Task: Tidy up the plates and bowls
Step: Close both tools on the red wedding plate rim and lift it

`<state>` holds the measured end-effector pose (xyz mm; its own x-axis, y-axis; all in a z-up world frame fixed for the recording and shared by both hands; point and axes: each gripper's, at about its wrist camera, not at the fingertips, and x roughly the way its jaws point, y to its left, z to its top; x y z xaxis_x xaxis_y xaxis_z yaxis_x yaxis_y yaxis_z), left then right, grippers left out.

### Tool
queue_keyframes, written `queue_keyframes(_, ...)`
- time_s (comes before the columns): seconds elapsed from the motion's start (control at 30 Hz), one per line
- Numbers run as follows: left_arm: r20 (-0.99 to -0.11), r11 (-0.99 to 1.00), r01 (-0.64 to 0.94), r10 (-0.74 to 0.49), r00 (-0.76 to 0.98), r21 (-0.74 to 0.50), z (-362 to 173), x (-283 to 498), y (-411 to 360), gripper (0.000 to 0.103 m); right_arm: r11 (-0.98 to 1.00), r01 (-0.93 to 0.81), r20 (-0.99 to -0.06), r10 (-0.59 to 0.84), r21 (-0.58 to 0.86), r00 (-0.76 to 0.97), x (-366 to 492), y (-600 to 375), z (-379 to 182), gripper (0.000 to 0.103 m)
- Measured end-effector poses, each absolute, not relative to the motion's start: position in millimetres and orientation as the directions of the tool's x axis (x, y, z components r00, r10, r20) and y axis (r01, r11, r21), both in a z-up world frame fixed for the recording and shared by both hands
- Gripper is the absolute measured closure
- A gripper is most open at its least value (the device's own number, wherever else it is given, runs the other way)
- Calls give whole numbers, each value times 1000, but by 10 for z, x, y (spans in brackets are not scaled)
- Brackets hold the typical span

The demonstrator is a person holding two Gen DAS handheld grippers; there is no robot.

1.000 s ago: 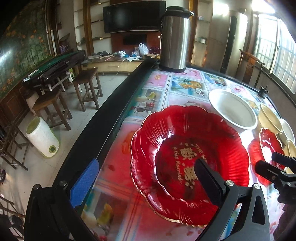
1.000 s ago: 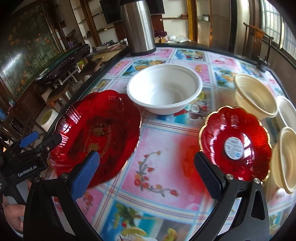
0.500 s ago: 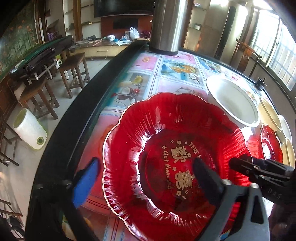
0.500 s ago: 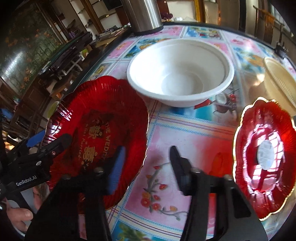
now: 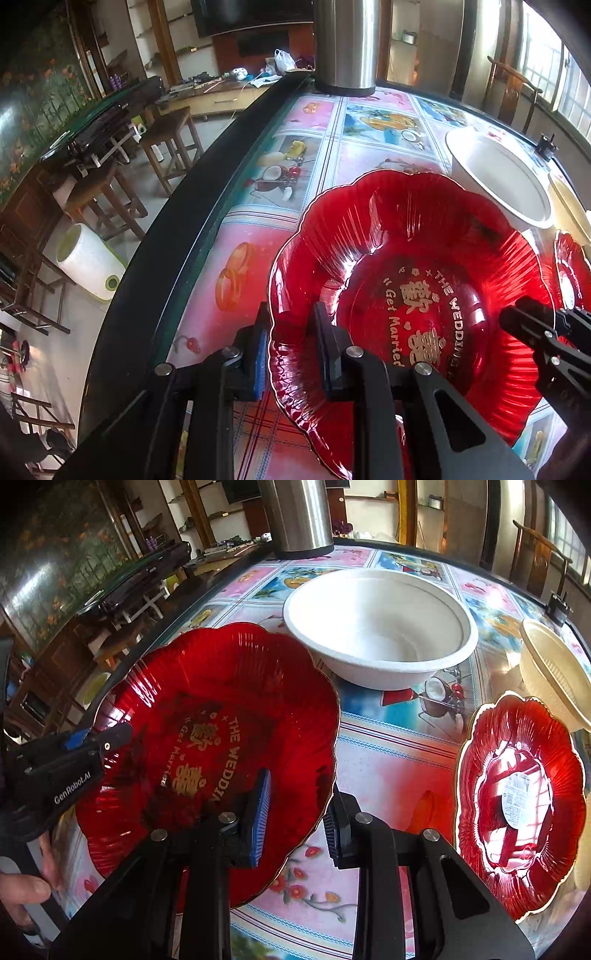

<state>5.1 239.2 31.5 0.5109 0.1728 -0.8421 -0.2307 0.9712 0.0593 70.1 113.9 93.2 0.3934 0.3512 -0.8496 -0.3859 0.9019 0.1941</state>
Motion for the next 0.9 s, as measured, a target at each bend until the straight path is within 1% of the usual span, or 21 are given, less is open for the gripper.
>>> queue_keyframes(0.1,-841,971,-231,171,514,56,335,40,2378,85,904,-383,-851,345,189,395,690,1127,931,76)
queue_keyframes(0.23,-836,968,-241,184,517,64,347,42,2369,86,911,-391,-857,303,132,417,661,1153,944,78)
queue_keyframes(0.3,-835,966,-251,186,519,59,352,29,2400,86,907,-392,-851,323,153,414,664,1113,949,86)
queue_keyframes(0.37,-838,966,-256,168,519,34,361,4,2437,87,900,-390,-844,357,195,401,665,1069,967,86)
queue_keyframes(0.47,-831,965,-258,179,526,45,377,-24,2407,87,898,-401,-840,354,181,412,624,1077,1006,86)
queue_keyframes(0.57,-829,964,-264,170,532,28,414,-67,2411,87,896,-413,-830,351,163,434,547,1082,1061,86)
queue_keyframes(0.73,-804,962,-270,185,565,31,619,-206,2409,87,891,-433,-811,349,133,470,401,1111,1202,86)
queue_keyframes(0.9,-781,963,-270,182,598,18,820,-337,2428,87,886,-441,-790,369,141,490,246,1089,1378,85)
